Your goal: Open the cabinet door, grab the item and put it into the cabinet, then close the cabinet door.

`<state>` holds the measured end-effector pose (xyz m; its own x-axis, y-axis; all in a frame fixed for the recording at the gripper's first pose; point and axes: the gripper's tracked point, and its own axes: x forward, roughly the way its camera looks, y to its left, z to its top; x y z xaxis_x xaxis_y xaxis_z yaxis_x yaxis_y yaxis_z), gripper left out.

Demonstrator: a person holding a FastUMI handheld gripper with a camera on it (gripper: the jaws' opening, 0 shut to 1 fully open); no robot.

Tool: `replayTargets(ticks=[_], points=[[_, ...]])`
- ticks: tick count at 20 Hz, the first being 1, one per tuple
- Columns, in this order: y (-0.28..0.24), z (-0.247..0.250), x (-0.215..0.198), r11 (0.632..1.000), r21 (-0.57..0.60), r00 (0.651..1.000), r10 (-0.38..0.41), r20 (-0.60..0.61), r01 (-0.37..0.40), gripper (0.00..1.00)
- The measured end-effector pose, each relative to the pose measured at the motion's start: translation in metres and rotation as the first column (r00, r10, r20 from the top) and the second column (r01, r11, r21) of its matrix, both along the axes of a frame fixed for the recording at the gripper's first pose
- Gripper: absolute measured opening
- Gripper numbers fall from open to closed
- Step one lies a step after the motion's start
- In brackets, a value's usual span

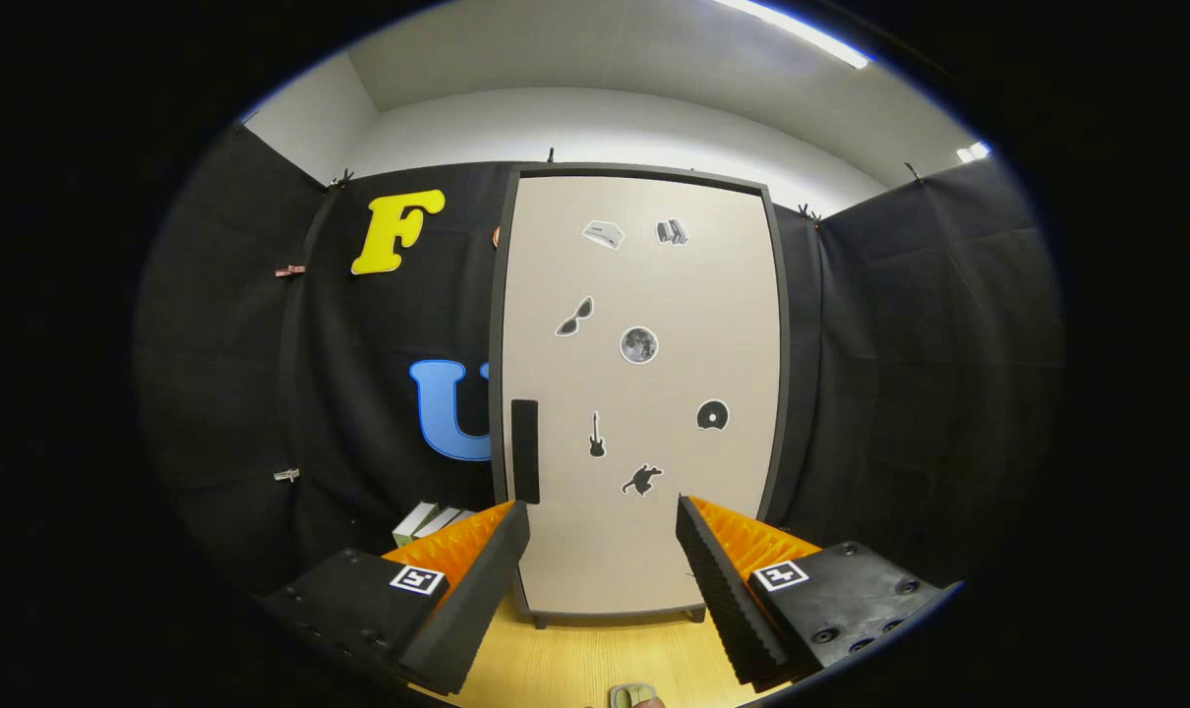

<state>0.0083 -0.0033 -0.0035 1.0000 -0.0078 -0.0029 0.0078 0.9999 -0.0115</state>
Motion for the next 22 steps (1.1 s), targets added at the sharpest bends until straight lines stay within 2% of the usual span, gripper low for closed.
replayTargets(ticks=[10,22], points=[[0.016,-0.003,0.023,1.000,-0.002,1.000,0.014,0.011,-0.014,0.98],[0.062,-0.038,0.129,0.999,-0.009,0.999,0.040,-0.020,-0.040,0.98]])
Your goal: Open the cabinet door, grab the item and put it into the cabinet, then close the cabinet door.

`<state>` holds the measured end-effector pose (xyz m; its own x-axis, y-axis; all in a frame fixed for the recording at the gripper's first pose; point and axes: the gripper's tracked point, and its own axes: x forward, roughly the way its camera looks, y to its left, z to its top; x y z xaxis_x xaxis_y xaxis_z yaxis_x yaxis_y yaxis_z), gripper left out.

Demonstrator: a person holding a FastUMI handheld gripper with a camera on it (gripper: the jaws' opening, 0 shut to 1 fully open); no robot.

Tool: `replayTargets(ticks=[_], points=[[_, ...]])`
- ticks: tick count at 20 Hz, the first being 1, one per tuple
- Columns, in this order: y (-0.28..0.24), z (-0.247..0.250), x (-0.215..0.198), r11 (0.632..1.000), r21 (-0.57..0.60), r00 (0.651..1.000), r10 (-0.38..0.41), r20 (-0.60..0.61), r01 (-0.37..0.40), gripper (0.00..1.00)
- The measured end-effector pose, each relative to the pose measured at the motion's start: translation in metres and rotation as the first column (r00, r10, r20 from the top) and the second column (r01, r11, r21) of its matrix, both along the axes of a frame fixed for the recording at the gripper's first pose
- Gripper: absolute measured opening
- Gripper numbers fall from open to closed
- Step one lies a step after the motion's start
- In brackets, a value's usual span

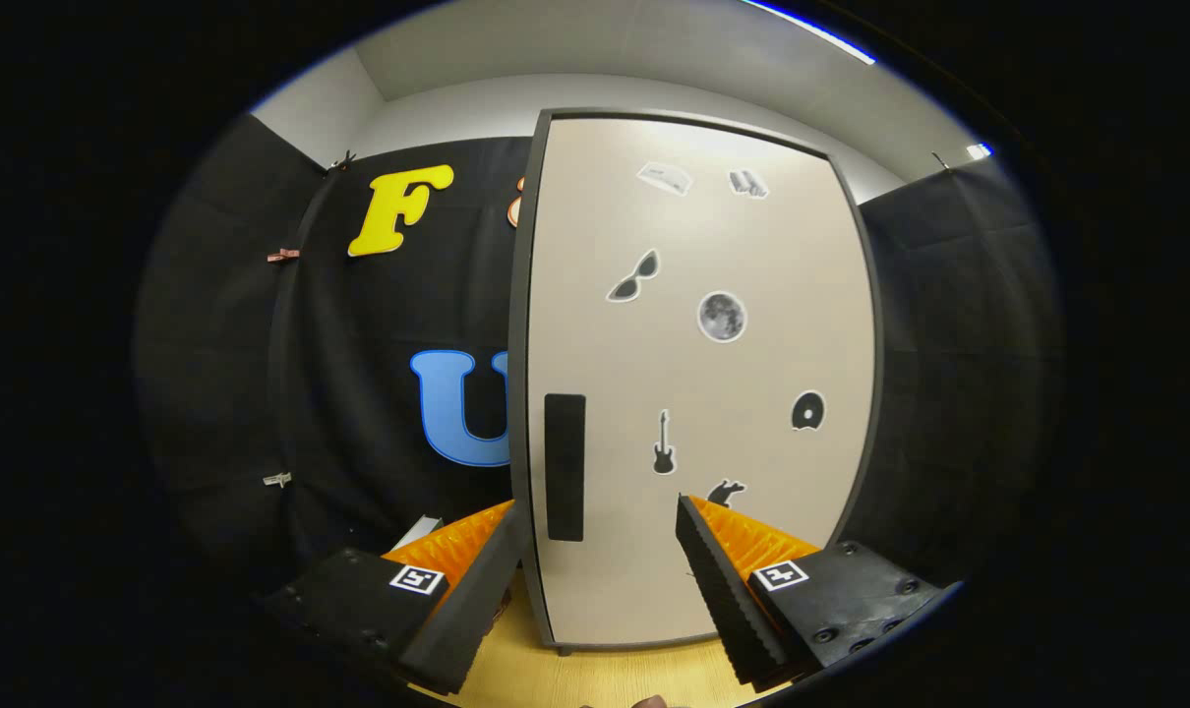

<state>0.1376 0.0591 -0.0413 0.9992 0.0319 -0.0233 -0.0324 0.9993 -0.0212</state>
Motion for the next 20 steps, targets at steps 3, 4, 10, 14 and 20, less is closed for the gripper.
replayTargets(ticks=[3,4,10,14,20], points=[[0.008,-0.011,0.029,1.000,0.005,1.000,0.001,-0.015,-0.001,0.98],[0.009,-0.013,0.039,1.000,0.006,1.000,-0.004,-0.018,0.004,0.98],[0.026,-0.025,0.085,1.000,0.026,0.999,0.006,-0.043,-0.005,0.87],[0.025,-0.020,0.091,0.999,0.021,0.999,-0.029,-0.018,0.029,0.74],[0.023,-0.022,0.092,1.000,0.003,0.999,-0.024,-0.045,0.024,0.21]])
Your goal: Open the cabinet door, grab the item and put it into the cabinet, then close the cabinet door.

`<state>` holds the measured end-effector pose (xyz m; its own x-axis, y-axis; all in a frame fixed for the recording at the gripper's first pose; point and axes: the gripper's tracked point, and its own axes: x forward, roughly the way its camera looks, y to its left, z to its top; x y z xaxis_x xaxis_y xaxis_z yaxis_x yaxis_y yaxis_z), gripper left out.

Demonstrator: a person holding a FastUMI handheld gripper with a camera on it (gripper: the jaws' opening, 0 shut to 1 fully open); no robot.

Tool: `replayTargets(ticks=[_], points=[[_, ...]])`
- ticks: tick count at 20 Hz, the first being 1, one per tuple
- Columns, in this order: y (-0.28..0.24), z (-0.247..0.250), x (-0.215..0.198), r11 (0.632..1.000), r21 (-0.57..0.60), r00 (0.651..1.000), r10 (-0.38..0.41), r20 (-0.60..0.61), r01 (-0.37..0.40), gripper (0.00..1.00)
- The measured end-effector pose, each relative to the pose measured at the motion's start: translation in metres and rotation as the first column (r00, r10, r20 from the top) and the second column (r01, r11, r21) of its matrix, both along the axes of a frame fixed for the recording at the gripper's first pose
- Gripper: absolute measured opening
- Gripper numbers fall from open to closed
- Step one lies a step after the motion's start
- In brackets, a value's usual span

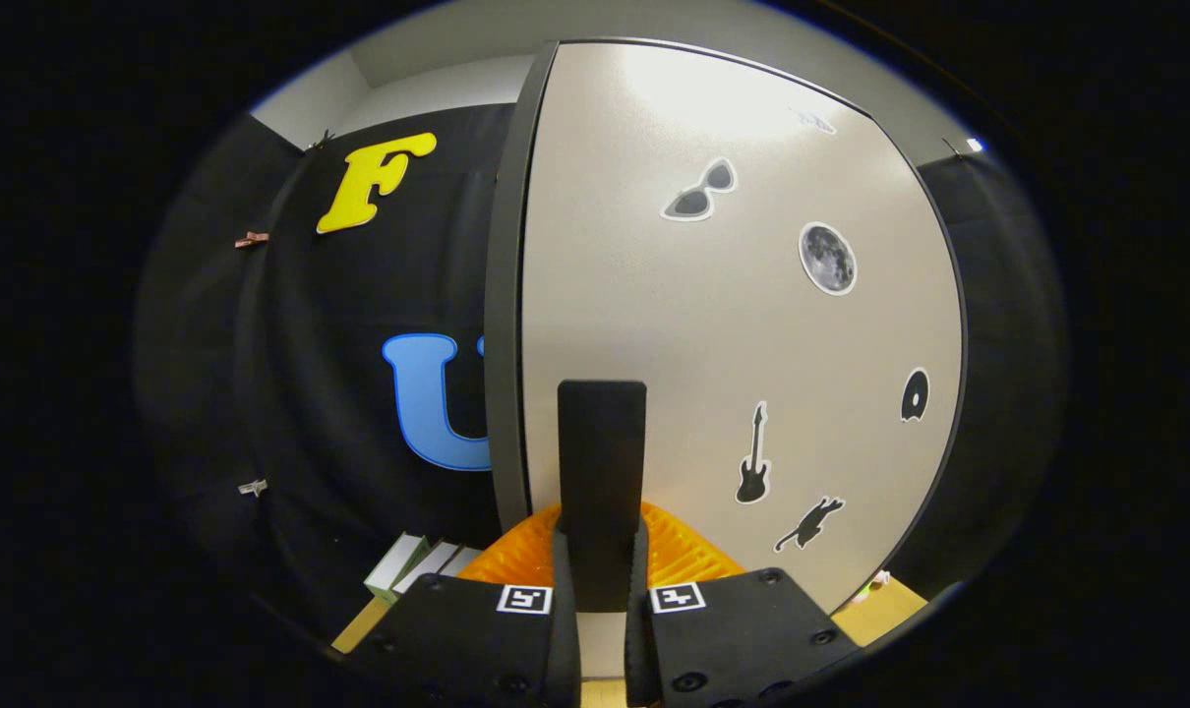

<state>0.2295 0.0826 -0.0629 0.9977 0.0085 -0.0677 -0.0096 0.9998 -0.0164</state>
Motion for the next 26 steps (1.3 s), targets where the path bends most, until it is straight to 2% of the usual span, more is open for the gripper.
replayTargets(ticks=[2,3,6,13,26], points=[[-0.001,-0.002,-0.002,1.000,0.021,0.999,0.022,-0.027,-0.021,0.21],[-0.001,-0.002,-0.002,0.999,0.043,0.999,0.028,-0.033,-0.027,0.15],[-0.001,0.000,-0.011,0.999,0.028,0.998,0.044,-0.033,-0.043,0.15],[-0.008,0.004,-0.048,0.991,0.070,0.993,0.113,-0.039,-0.110,0.15],[-0.057,0.007,-0.116,0.986,0.079,0.989,0.147,-0.035,-0.144,0.14]])
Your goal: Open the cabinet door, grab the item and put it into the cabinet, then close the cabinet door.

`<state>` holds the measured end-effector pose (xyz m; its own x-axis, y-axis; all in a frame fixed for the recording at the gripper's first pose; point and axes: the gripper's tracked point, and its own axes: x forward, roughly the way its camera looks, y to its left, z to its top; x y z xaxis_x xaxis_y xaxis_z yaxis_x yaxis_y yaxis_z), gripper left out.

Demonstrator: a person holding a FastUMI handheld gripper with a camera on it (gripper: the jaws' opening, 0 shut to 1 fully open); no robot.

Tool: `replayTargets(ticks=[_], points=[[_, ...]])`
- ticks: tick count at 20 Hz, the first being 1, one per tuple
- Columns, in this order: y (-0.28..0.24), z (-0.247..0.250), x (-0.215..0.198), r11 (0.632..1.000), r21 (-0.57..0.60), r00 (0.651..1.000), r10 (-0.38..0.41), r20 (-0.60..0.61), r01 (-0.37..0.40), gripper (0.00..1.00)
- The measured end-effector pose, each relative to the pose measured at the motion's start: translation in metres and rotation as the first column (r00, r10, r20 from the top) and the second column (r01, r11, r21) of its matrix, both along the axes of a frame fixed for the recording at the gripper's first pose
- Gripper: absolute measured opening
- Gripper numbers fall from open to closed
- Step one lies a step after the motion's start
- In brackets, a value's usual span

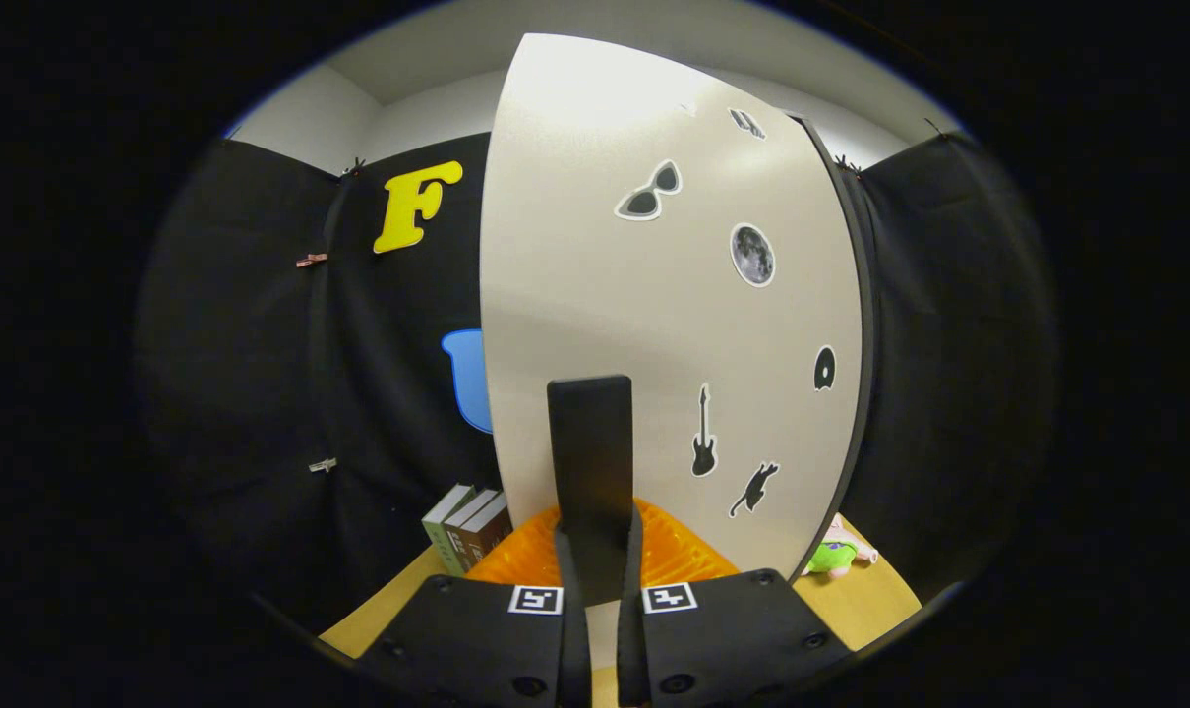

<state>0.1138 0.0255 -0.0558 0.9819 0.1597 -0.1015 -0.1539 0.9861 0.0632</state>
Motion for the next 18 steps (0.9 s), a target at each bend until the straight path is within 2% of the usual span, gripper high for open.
replayTargets(ticks=[10,18], points=[[-0.048,0.003,-0.038,0.999,0.005,0.999,-0.035,0.014,0.035,0.14],[-0.096,0.004,-0.054,0.988,0.004,0.988,-0.155,0.019,0.155,0.13]])
